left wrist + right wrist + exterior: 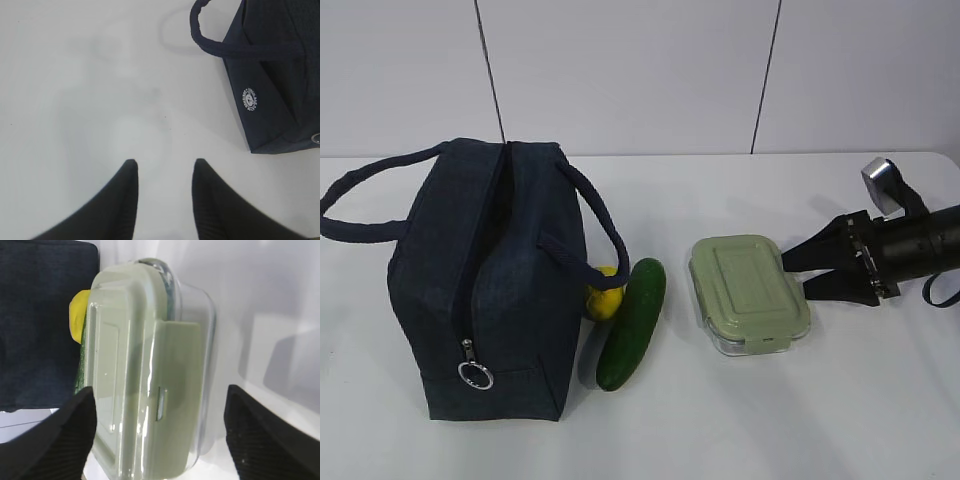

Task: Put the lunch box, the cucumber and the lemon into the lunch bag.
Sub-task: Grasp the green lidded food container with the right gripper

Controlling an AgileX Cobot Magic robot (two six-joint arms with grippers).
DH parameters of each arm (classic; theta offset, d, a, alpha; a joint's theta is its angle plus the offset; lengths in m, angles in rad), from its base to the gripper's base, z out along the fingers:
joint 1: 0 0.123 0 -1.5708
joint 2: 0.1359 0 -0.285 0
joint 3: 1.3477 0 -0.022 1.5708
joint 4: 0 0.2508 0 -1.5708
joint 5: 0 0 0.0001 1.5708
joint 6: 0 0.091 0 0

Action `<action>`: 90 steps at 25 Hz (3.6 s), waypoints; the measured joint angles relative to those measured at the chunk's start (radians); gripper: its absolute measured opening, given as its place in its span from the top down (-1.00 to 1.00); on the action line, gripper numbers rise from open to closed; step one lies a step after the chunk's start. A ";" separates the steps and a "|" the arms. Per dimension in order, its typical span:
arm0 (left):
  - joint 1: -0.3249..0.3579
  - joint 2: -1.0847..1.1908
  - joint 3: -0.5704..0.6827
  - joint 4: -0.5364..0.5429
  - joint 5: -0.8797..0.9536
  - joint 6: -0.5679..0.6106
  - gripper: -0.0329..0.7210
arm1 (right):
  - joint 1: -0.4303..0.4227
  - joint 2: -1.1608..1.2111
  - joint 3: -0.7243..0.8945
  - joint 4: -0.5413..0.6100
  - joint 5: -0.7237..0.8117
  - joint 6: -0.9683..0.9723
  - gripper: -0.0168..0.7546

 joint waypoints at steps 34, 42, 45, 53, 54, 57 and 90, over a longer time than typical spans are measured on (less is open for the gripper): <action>0.000 0.000 0.000 0.000 0.000 0.000 0.21 | 0.035 0.023 -0.053 -0.045 0.000 0.046 -0.54; 0.000 0.000 0.000 0.000 0.000 0.000 0.21 | 0.035 0.023 -0.091 -0.088 0.000 0.098 -0.54; 0.000 0.000 0.000 0.000 0.000 0.000 0.21 | 0.035 0.023 -0.091 -0.093 0.000 0.115 -0.54; 0.000 0.000 0.000 0.000 0.000 0.000 0.21 | 0.035 0.023 -0.091 -0.113 0.000 0.151 -0.54; 0.000 0.000 0.000 0.000 0.000 0.000 0.21 | 0.035 0.023 -0.091 -0.108 0.000 0.153 -0.54; 0.000 0.000 0.000 0.000 0.000 0.000 0.21 | 0.035 0.023 -0.091 -0.099 0.000 0.153 -0.54; 0.000 0.000 0.000 0.000 0.000 0.000 0.21 | 0.078 0.046 -0.106 -0.077 0.000 0.137 -0.54</action>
